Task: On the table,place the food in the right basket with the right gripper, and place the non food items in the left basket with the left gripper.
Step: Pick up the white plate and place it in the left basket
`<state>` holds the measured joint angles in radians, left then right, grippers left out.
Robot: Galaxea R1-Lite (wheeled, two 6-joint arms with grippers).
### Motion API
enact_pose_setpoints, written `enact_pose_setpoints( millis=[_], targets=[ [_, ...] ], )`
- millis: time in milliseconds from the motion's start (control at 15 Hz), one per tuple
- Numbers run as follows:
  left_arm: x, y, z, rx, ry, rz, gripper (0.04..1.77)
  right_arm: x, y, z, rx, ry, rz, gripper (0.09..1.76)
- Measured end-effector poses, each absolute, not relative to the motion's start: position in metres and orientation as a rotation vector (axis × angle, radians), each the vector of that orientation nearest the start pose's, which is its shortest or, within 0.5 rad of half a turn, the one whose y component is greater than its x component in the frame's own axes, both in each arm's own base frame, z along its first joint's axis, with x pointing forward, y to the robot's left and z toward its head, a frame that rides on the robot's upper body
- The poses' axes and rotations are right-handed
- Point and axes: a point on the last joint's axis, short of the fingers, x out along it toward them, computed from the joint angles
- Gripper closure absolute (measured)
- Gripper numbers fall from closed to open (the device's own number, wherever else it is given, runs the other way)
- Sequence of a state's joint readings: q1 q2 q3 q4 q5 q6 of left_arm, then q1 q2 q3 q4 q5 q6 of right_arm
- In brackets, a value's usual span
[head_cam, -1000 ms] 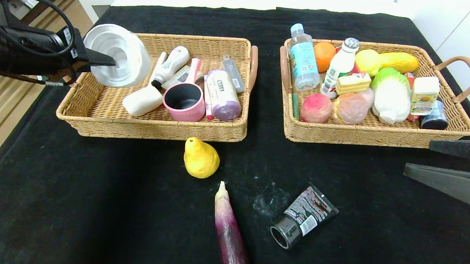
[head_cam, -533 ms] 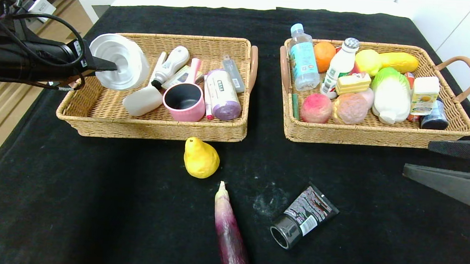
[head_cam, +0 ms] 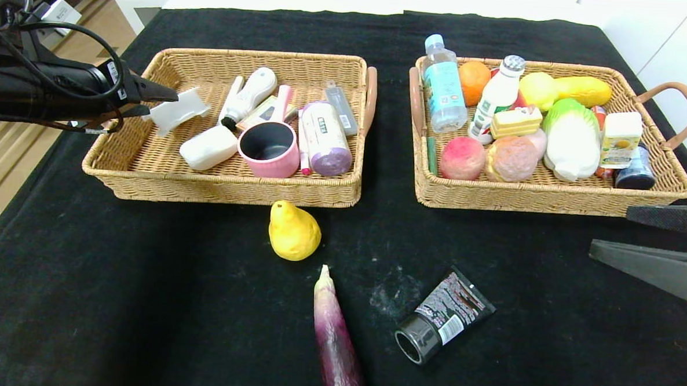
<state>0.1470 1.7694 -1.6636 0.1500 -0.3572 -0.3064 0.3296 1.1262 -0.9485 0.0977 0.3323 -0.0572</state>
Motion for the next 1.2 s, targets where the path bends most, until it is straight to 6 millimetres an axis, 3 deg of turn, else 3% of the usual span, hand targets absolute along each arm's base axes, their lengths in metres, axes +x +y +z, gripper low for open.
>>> enact_pose_setpoints(
  millis=[467,867,1200],
  targets=[
    [0.335,0.042,0.326,-0.364,0.279,-0.170,0.37,0.142,0.056,0.288,-0.055,0.256,0.666,0.14],
    [0.324,0.033,0.335,-0.340,0.263,-0.198,0.23,0.142,0.056,0.288,-0.055,0.255,0.666,0.14],
    [0.303,0.007,0.345,-0.279,0.247,-0.280,0.16,0.142,0.056,0.288,-0.055,0.254,0.665,0.14]
  ],
)
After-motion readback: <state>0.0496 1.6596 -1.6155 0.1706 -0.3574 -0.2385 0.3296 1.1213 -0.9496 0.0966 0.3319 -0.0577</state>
